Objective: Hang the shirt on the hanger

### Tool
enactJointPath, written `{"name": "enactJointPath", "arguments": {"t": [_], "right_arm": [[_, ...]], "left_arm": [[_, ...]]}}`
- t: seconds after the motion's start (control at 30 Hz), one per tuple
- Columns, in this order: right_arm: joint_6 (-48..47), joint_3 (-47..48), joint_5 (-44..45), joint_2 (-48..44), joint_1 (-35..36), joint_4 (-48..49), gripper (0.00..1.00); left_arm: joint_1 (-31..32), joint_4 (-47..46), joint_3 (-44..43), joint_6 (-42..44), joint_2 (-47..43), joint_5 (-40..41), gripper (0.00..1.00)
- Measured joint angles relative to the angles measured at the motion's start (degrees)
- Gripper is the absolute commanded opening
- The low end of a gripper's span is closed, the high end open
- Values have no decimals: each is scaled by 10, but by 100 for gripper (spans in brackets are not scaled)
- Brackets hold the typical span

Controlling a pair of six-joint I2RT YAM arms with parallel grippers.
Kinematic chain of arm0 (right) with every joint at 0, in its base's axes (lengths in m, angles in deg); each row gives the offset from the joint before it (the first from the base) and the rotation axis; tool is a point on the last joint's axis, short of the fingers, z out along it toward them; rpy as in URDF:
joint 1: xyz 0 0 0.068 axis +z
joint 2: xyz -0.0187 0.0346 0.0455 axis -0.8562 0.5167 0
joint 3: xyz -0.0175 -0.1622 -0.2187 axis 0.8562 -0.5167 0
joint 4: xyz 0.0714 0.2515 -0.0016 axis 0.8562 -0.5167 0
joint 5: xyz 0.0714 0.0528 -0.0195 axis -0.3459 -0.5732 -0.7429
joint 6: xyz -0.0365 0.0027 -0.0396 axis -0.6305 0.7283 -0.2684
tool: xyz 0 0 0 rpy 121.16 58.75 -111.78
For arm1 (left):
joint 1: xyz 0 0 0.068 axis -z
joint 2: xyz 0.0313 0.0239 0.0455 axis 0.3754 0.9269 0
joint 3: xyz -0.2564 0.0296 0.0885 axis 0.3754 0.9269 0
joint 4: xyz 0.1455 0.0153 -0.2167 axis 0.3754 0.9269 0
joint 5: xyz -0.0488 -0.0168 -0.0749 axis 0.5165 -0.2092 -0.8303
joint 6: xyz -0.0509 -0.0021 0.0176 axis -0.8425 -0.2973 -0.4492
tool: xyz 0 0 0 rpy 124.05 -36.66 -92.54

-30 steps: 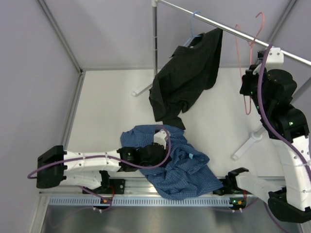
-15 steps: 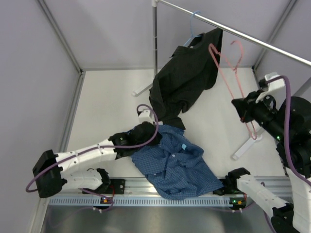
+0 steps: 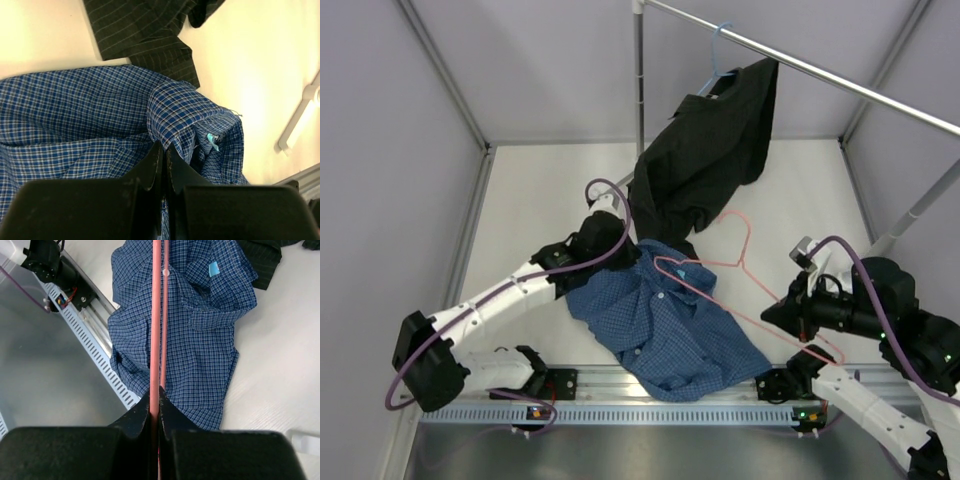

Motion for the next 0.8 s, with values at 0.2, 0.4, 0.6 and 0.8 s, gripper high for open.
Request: {"name": "enactJointPath", "arguments": {"t": [0.2, 0.4, 0.6, 0.8], "right_arm": [[11, -8, 28, -11, 8, -11, 0], [21, -35, 33, 9, 8, 3, 0], [27, -56, 9, 42, 8, 28, 0], [32, -60, -12, 41, 8, 48, 0]], "left_arm": [[0, 0, -15, 12, 13, -52, 0], [1, 0, -15, 23, -2, -101, 0], [9, 0, -15, 39, -4, -126, 0], [9, 1, -19, 54, 13, -139, 0]]}}
